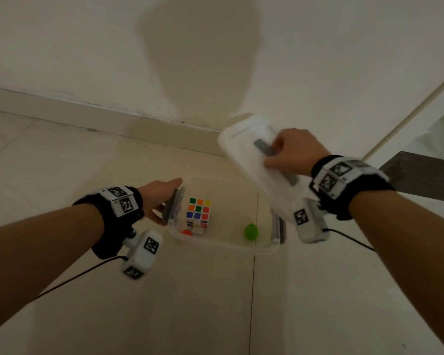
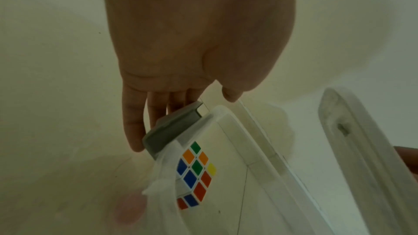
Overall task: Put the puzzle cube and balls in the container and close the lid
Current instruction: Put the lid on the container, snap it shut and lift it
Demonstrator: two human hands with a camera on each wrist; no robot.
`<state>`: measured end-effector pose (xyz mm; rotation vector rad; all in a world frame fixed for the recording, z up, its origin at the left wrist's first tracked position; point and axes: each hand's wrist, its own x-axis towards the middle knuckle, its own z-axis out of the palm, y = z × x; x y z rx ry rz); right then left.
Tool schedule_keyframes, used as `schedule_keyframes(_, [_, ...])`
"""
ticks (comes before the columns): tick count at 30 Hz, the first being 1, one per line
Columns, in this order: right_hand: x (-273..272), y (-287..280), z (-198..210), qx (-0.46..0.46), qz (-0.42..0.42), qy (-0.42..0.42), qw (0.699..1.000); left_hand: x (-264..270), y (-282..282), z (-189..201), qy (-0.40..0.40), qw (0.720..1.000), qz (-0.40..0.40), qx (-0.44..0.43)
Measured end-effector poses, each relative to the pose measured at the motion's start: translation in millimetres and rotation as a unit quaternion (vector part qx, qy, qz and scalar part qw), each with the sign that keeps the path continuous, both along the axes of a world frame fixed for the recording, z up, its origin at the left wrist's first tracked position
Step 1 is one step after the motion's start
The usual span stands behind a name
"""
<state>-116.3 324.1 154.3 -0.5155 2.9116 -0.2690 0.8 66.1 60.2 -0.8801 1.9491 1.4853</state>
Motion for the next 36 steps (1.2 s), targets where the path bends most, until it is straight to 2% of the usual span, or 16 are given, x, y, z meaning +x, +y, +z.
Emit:
schedule_keyframes(3, [27.9, -45.5, -8.8, 0.004, 0.116, -0.021, 0.993, 3.0, -10.0, 2.7, 0.013, 0.997, 0.056, 0.049])
schedule_keyframes(6, [50.3, -69.6, -26.1, 0.060, 0.197, -0.041, 0.978, 4.4, -20.8, 4.5, 0.034, 0.992, 0.099, 0.069])
schedule_keyframes(11, [69.0, -75.4, -49.1, 0.098, 0.252, -0.048, 0.962, 6.4, -29.0, 2.9, 0.038, 0.996, 0.061, 0.054])
schedule_keyframes(18, [72.4, -60.0, -64.7, 0.085, 0.234, -0.053, 0.967, 8.3, -10.8, -2.3, 0.015, 0.999, -0.028, 0.021])
schedule_keyframes(31, [48.3, -42.6, -78.4, -0.004, 0.185, -0.103, 0.977, 3.5, -0.5, -8.7, 0.000, 1.000, -0.015, -0.019])
schedule_keyframes(34, [48.8, -31.7, -81.6, -0.078, 0.164, -0.124, 0.975, 4.1, -1.3, -10.6, -0.002, 0.999, -0.032, -0.024])
schedule_keyframes(36, [45.5, -17.5, -81.5, -0.171, 0.096, -0.106, 0.975, 4.0, -2.1, -10.5, 0.006, 0.999, -0.038, -0.029])
